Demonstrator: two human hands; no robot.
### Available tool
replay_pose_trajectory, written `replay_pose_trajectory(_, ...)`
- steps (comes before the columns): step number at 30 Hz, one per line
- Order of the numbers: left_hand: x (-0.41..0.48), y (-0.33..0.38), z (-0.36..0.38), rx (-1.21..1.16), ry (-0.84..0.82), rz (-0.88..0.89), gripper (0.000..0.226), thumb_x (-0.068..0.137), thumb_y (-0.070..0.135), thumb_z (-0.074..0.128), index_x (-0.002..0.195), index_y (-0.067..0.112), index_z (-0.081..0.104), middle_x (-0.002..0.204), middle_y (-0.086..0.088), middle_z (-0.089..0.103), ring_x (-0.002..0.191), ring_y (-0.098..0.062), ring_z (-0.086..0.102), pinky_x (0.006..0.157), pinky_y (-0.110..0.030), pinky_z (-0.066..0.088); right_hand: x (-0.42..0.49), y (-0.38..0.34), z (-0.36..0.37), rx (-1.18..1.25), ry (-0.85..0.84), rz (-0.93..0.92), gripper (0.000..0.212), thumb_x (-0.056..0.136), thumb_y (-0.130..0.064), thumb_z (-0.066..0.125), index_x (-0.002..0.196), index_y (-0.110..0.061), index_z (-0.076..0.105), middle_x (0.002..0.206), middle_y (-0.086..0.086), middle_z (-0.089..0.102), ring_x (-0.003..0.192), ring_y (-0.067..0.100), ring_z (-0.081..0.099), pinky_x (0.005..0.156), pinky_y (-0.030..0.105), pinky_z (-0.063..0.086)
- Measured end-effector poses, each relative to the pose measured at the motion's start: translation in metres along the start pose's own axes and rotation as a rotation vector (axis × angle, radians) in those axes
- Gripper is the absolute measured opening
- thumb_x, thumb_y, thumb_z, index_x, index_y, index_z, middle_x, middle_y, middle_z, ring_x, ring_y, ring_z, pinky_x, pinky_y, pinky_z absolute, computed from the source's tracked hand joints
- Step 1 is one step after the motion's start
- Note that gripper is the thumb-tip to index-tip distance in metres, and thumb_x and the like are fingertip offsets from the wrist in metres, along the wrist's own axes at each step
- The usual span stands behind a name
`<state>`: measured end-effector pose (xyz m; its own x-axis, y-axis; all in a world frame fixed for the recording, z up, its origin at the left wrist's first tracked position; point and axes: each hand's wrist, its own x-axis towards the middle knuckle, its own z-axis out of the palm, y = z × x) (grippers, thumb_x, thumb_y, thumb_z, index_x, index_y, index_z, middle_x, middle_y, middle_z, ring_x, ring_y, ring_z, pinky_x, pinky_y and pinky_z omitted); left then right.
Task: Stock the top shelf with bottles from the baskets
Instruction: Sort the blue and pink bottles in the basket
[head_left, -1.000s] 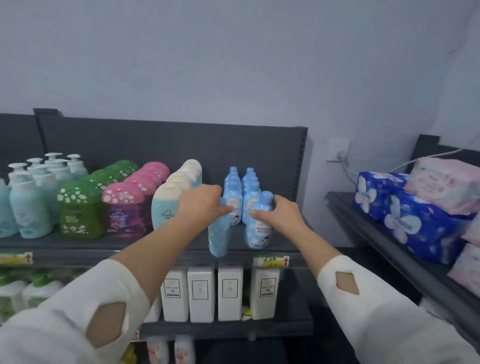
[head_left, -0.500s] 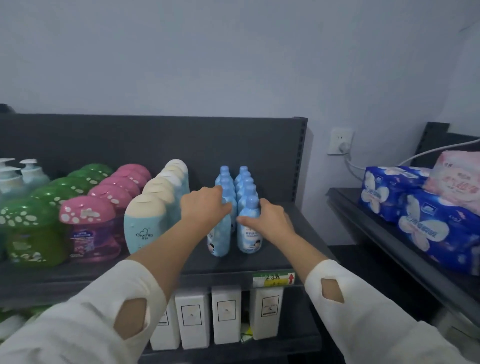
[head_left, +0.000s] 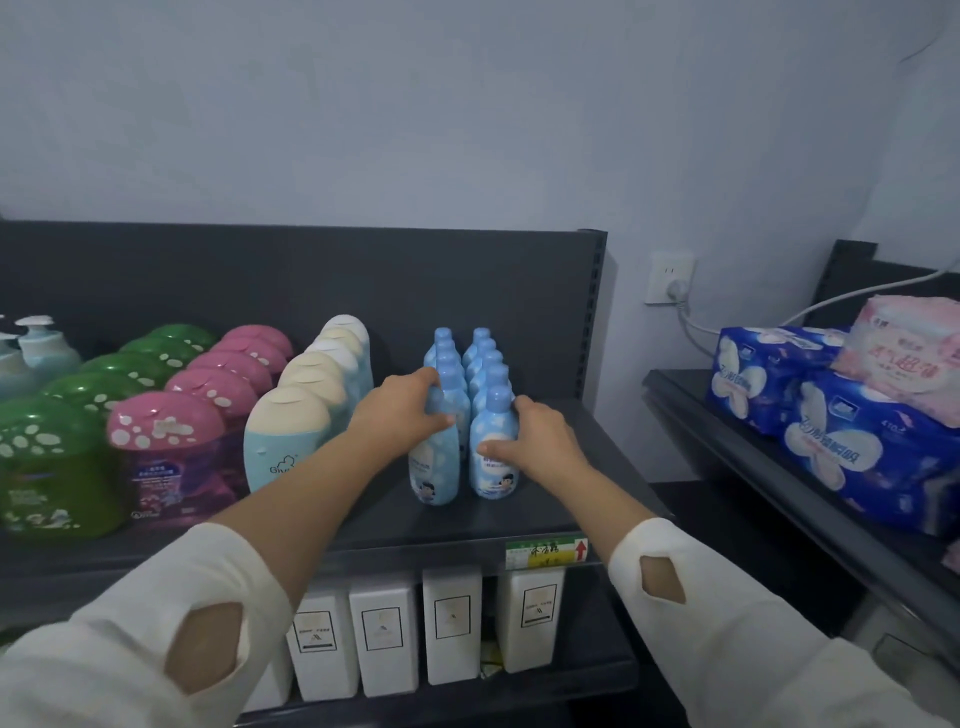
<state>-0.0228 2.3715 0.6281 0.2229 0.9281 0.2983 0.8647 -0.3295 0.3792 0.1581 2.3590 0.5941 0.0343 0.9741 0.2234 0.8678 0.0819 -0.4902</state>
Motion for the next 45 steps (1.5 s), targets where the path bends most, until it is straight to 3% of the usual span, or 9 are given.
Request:
replay_pose_trajectory(6, 0.009, 0.007, 0.016, 0.060, 0.060, -0.065, 0.047, 0.086, 0.043, 0.057, 0.123, 0.017, 0.042, 0.111, -0.005, 0.058, 0.098, -0.025, 0.058, 0.070, -0.035, 0.045, 0.003, -0.005, 0.006, 0.050, -0.007, 0.034, 0.065, 0.078, -0.044, 0.071, 0.129, -0.014, 0.043, 0.123, 0.007, 0.054, 0.109, 0.025, 0.055, 0.080, 0.032, 0.046)
replay_pose_trajectory(11, 0.007, 0.004, 0.019, 0.139, 0.085, -0.064, 0.051, 0.088, 0.050, 0.050, 0.127, 0.022, 0.034, 0.116, -0.003, 0.056, 0.100, -0.025, 0.058, 0.070, -0.036, 0.045, -0.003, -0.001, 0.000, 0.047, -0.037, 0.007, 0.072, 0.083, -0.050, 0.063, 0.139, -0.017, 0.034, 0.133, 0.006, 0.047, 0.119, 0.025, 0.050, 0.085, 0.038, 0.046)
replay_pose_trajectory(15, -0.005, 0.011, 0.011, 0.132, 0.140, -0.032, 0.050, 0.089, 0.049, 0.050, 0.130, 0.024, 0.034, 0.120, -0.003, 0.051, 0.107, -0.025, 0.053, 0.073, -0.041, 0.047, -0.009, -0.003, -0.015, -0.062, 0.067, -0.064, 0.059, 0.088, -0.050, 0.057, 0.135, -0.020, 0.037, 0.131, 0.005, 0.045, 0.119, 0.028, 0.047, 0.086, 0.039, 0.044)
replay_pose_trajectory(20, -0.033, 0.024, -0.017, 0.294, 0.206, 0.154, 0.030, 0.092, 0.034, 0.049, 0.119, 0.021, 0.050, 0.111, 0.000, 0.053, 0.106, -0.021, 0.051, 0.076, -0.036, 0.047, -0.022, -0.018, -0.036, -0.283, 0.344, -0.293, 0.039, 0.090, -0.045, 0.054, 0.116, -0.016, 0.050, 0.116, 0.005, 0.051, 0.107, 0.025, 0.047, 0.084, 0.036, 0.043)
replay_pose_trajectory(23, -0.058, 0.030, -0.031, 0.412, 0.269, 0.114, 0.025, 0.092, 0.033, 0.045, 0.109, 0.018, 0.057, 0.107, -0.002, 0.057, 0.104, -0.022, 0.050, 0.073, -0.034, 0.042, -0.033, -0.036, -0.039, -0.291, 0.311, -0.438, 0.037, 0.093, -0.043, 0.051, 0.118, -0.016, 0.051, 0.119, 0.006, 0.049, 0.110, 0.027, 0.046, 0.083, 0.036, 0.041)
replay_pose_trajectory(28, -0.112, 0.024, -0.062, 0.595, 0.306, 0.039, 0.025, 0.094, 0.029, 0.044, 0.112, 0.017, 0.056, 0.112, -0.002, 0.057, 0.108, -0.025, 0.050, 0.073, -0.036, 0.041, -0.055, -0.075, -0.029, -0.278, 0.259, -0.616, 0.033, 0.092, -0.039, 0.053, 0.115, -0.014, 0.054, 0.117, 0.006, 0.053, 0.112, 0.030, 0.048, 0.088, 0.036, 0.039)
replay_pose_trajectory(35, -0.225, -0.037, -0.131, 0.701, 0.343, -0.172, 0.023, 0.092, 0.028, 0.045, 0.109, 0.016, 0.055, 0.106, -0.004, 0.059, 0.104, -0.028, 0.054, 0.076, -0.037, 0.040, -0.108, -0.186, 0.013, -0.199, 0.173, -0.962, 0.031, 0.092, -0.033, 0.053, 0.115, -0.013, 0.054, 0.114, 0.006, 0.057, 0.108, 0.029, 0.050, 0.075, 0.037, 0.039)
replay_pose_trajectory(45, -0.533, -0.185, -0.202, 0.754, 0.133, -0.841, 0.026, 0.091, 0.030, 0.044, 0.114, 0.022, 0.054, 0.116, -0.001, 0.060, 0.111, -0.026, 0.053, 0.086, -0.037, 0.042, -0.299, -0.401, 0.182, -0.170, -0.135, -1.480, 0.033, 0.087, -0.036, 0.060, 0.111, -0.012, 0.057, 0.106, 0.011, 0.059, 0.101, 0.034, 0.056, 0.074, 0.043, 0.047)
